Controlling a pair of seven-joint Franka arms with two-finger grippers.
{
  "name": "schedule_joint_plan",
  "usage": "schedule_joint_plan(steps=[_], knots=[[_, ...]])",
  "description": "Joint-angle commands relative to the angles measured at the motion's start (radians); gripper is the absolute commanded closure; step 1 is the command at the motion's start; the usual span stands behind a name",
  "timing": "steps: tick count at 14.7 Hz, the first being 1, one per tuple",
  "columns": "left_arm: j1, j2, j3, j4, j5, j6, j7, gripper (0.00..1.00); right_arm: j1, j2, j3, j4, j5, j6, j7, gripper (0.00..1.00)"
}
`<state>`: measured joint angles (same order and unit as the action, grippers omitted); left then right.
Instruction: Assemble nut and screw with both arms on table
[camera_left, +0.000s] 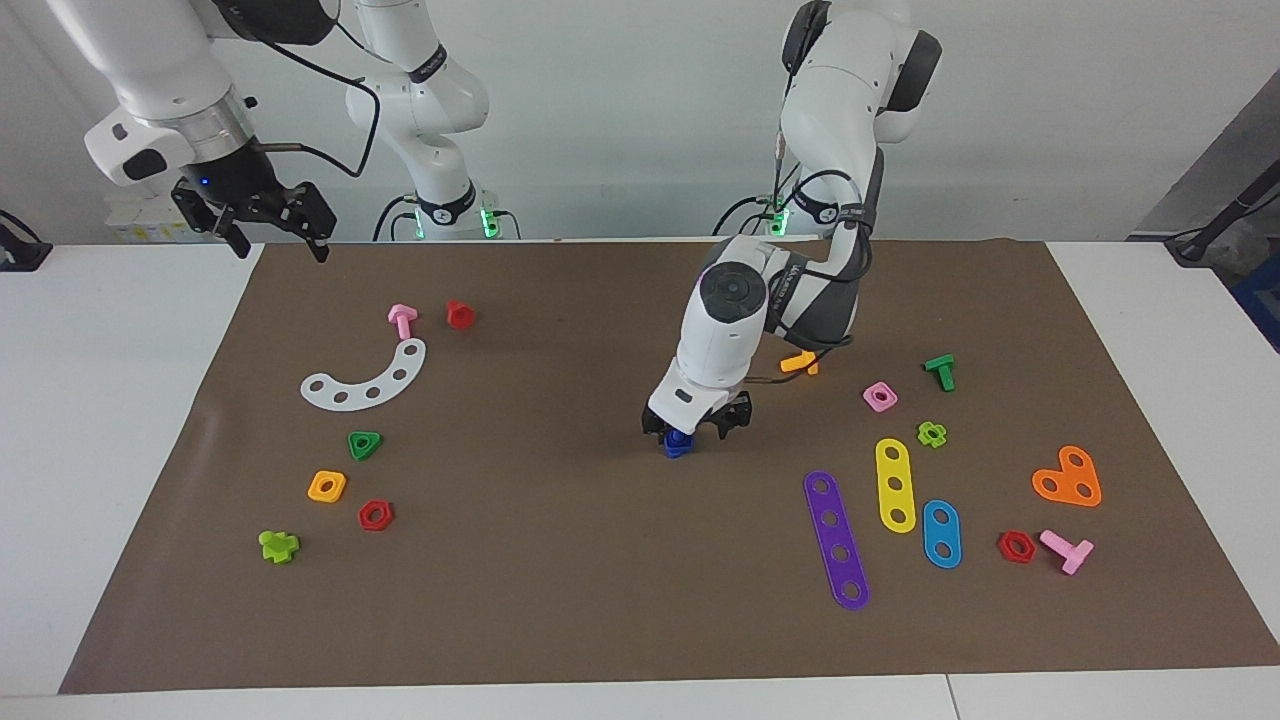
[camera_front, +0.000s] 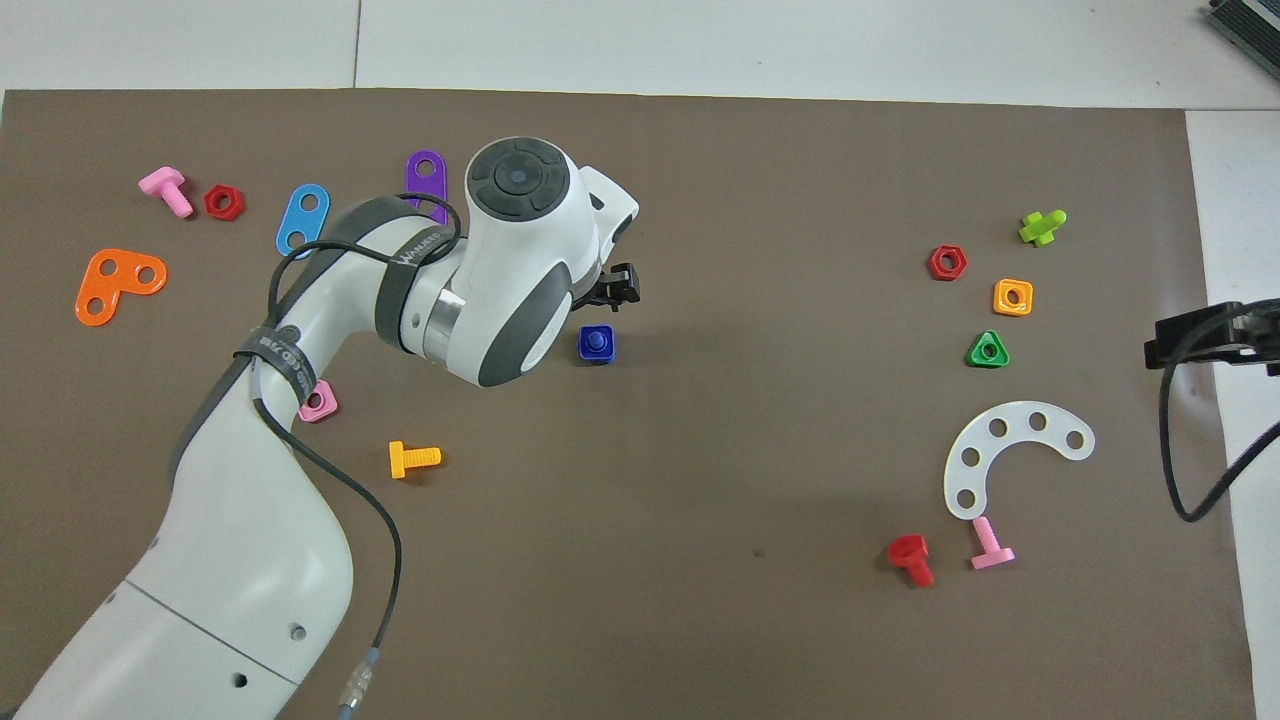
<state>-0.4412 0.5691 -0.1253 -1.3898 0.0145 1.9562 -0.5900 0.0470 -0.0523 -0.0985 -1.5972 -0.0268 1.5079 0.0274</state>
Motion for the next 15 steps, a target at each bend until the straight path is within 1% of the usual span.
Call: schedule_joint_plan(steps=[1,2,4,8,10,12,15], knots=[[0.089,-0.113,-0.007,0.008,0.010,-0.085,0.015,0.00,-0.007,-0.021,0.003,-0.024,0.011,0.011,0.008,0.00],[0.123,-0.161,-0.010,-0.021,0.010,-0.103,0.036,0.00,-0.007,-0.021,0.005,-0.024,0.011,0.011,0.008,0.00],[0.191,-0.233,-0.008,-0.066,0.009,-0.164,0.161,0.00,-0.007,-0.021,0.005,-0.024,0.011,0.011,0.008,0.00],[0.384,-0.334,-0.007,-0.196,0.007,-0.191,0.488,0.00,-0.007,-0.021,0.005,-0.024,0.011,0.011,0.008,0.00],[0.471,-0.382,-0.005,-0.266,0.007,-0.194,0.619,0.00,-0.007,-0.021,0.005,-0.024,0.011,0.011,0.008,0.00],[0.521,-0.434,-0.005,-0.296,0.007,-0.200,0.647,0.00,-0.007,-0.021,0.005,-0.024,0.011,0.011,0.008,0.00],[0.526,-0.520,-0.005,-0.296,0.007,-0.285,0.636,0.00,-0.007,-0.021,0.005,-0.024,0.011,0.011,0.008,0.00]])
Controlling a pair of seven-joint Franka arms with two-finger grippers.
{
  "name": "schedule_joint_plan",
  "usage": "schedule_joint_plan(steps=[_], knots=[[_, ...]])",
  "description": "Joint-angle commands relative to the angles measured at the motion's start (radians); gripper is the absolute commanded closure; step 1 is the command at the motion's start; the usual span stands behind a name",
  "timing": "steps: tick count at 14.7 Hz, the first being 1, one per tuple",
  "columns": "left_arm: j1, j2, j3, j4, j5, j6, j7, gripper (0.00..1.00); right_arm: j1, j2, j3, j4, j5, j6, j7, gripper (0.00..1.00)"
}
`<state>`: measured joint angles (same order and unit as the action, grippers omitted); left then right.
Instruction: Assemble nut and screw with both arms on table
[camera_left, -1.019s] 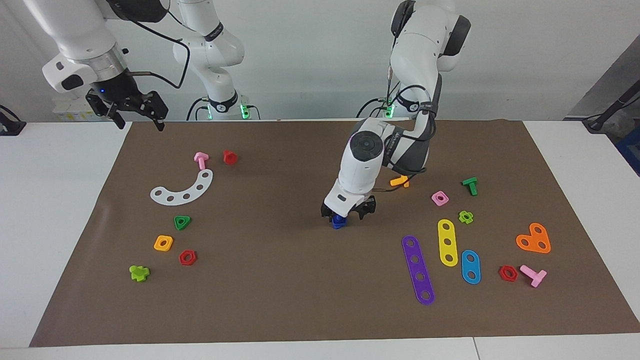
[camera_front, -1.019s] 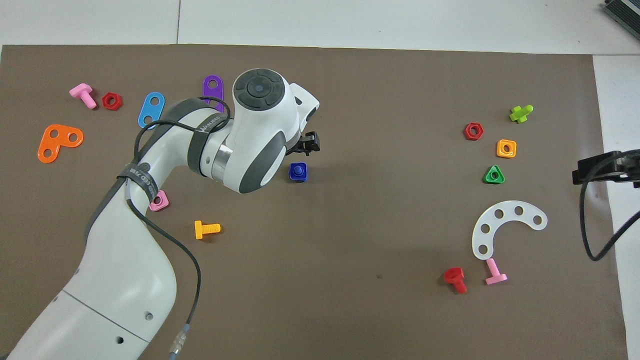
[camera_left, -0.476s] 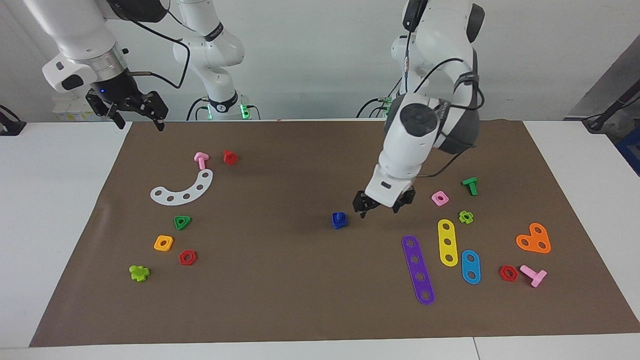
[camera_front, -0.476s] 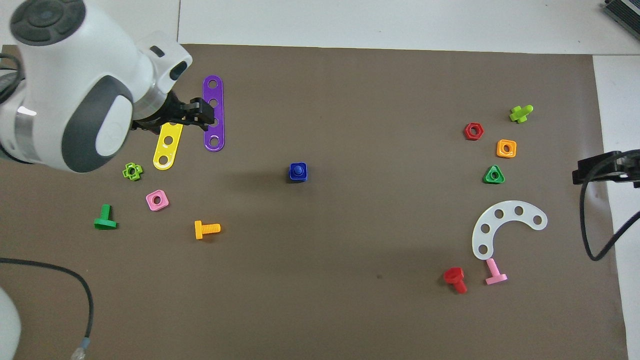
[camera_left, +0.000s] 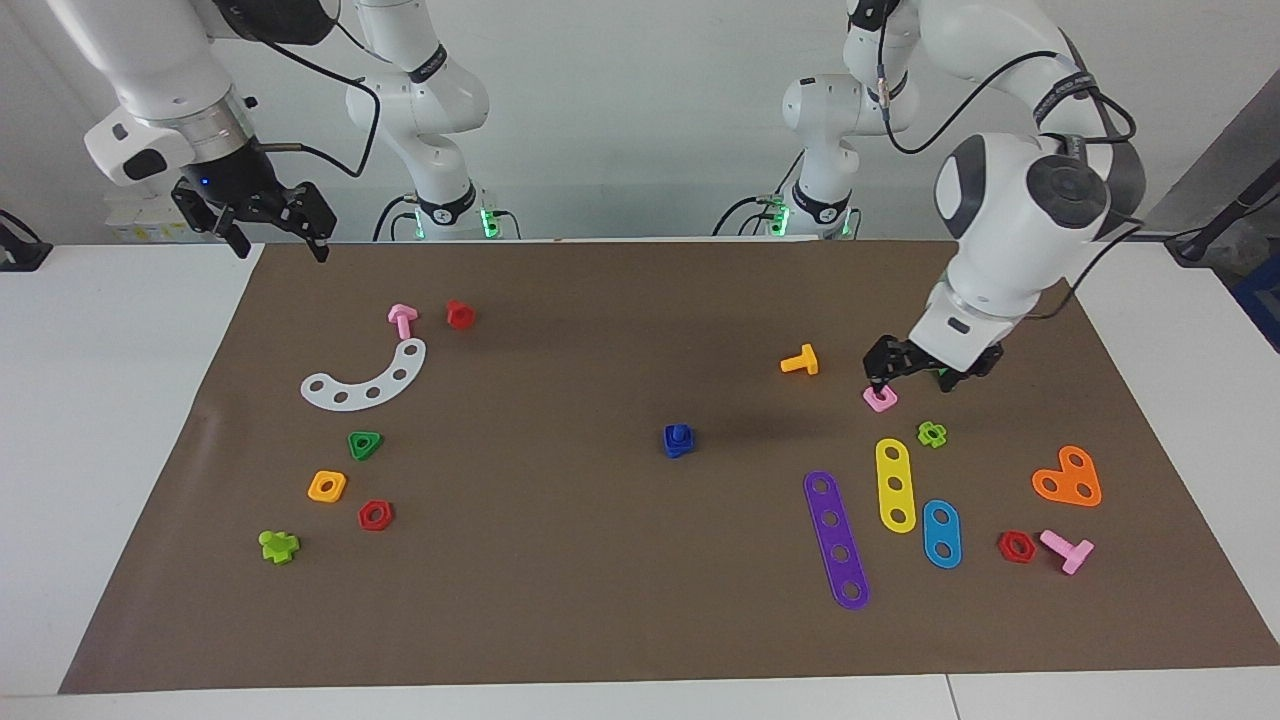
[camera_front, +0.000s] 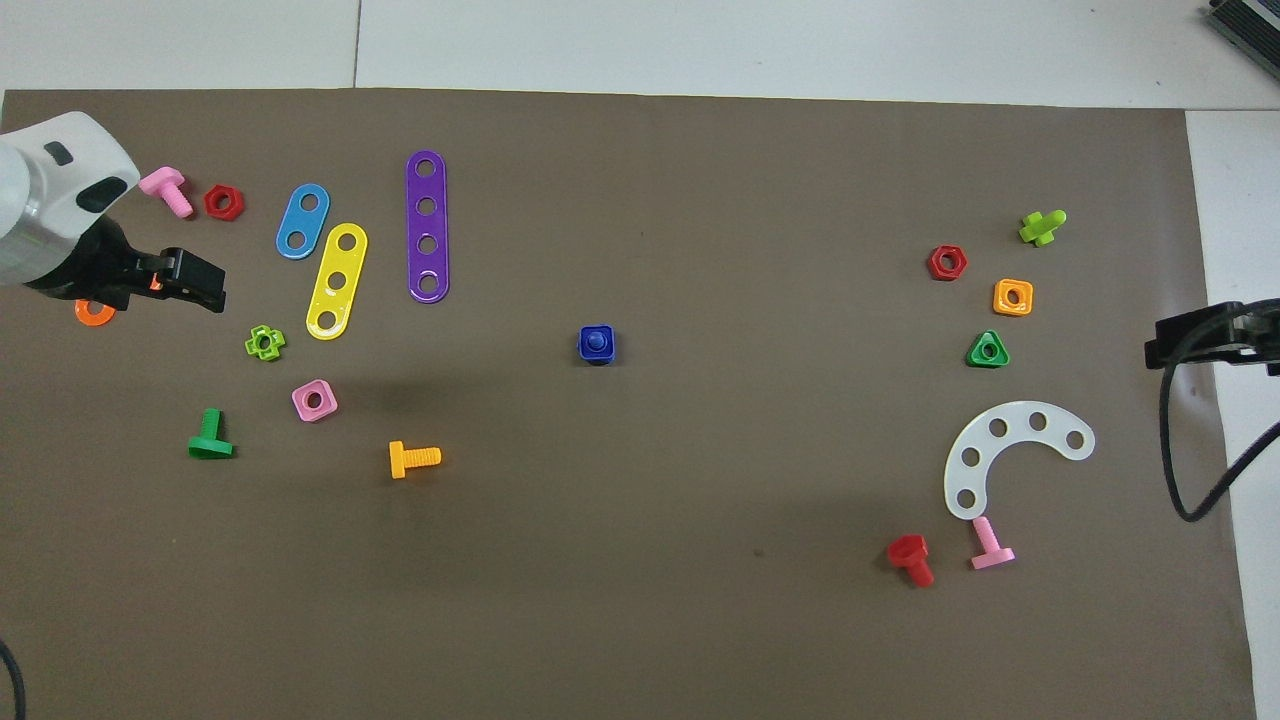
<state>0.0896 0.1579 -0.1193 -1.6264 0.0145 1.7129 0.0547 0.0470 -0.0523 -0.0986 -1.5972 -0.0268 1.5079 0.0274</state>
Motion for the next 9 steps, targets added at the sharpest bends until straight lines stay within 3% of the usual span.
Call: schedule_joint_plan(steps=[1,4,9], knots=[[-0.005,-0.139,-0.011,-0.059,0.007,-0.077,-0.010,0.00,-0.007,-0.021,0.005,-0.024,0.011,0.011,0.008,0.00],[-0.007,-0.205,-0.011,-0.053,0.007,-0.122,-0.006,0.00,-0.007,-0.021,0.005,-0.024,0.011,0.011,0.008,0.00],[-0.013,-0.239,-0.014,-0.035,0.005,-0.110,-0.001,0.00,-0.007,-0.021,0.005,-0.024,0.011,0.011,0.008,0.00]])
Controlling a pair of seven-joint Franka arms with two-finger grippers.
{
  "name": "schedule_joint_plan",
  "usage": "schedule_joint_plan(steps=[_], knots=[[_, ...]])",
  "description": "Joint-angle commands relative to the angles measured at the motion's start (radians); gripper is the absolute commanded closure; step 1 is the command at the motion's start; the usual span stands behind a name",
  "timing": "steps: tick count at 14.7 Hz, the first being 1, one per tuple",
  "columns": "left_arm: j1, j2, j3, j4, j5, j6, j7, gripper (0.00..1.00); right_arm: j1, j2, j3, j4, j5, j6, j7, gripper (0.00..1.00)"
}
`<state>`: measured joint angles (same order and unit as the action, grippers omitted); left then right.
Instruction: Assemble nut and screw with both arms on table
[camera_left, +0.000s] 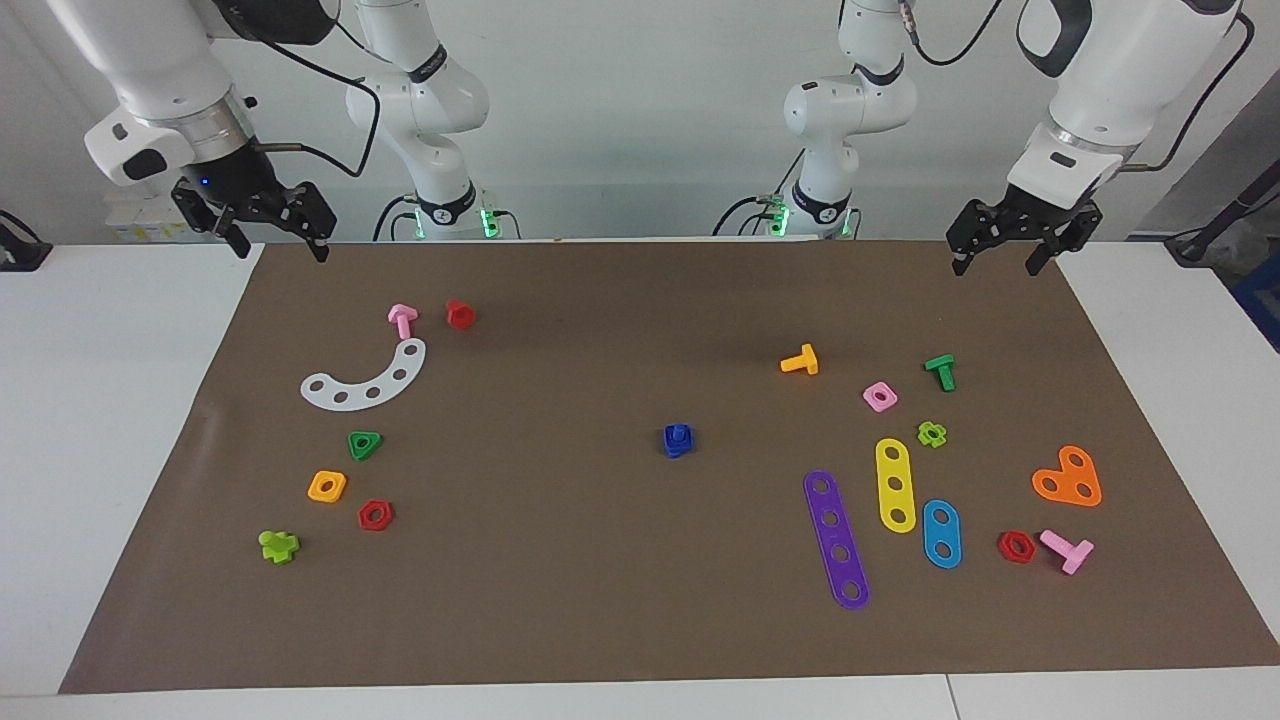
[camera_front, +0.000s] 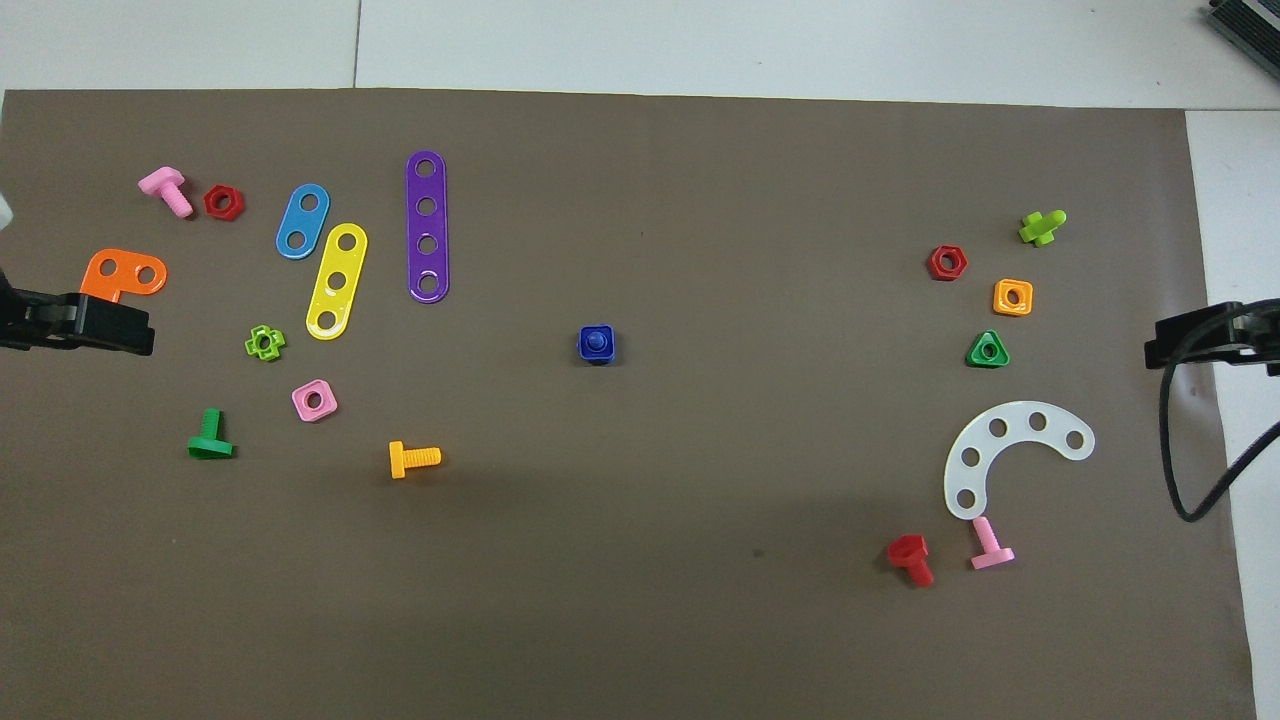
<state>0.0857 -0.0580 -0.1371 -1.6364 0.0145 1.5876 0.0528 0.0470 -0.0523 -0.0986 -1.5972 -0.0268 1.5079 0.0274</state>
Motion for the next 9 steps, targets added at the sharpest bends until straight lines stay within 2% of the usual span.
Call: schedule_joint_plan(steps=[1,9], knots=[[-0.014,-0.023,0.004,-0.023,0.005,0.018,0.001,0.00,-0.007,-0.021,0.005,-0.024,0.011,0.011,0.008,0.00],[-0.015,-0.022,0.001,-0.011,0.005,0.012,0.001,0.00,-0.007,-0.021,0.005,-0.024,0.011,0.011,0.008,0.00]])
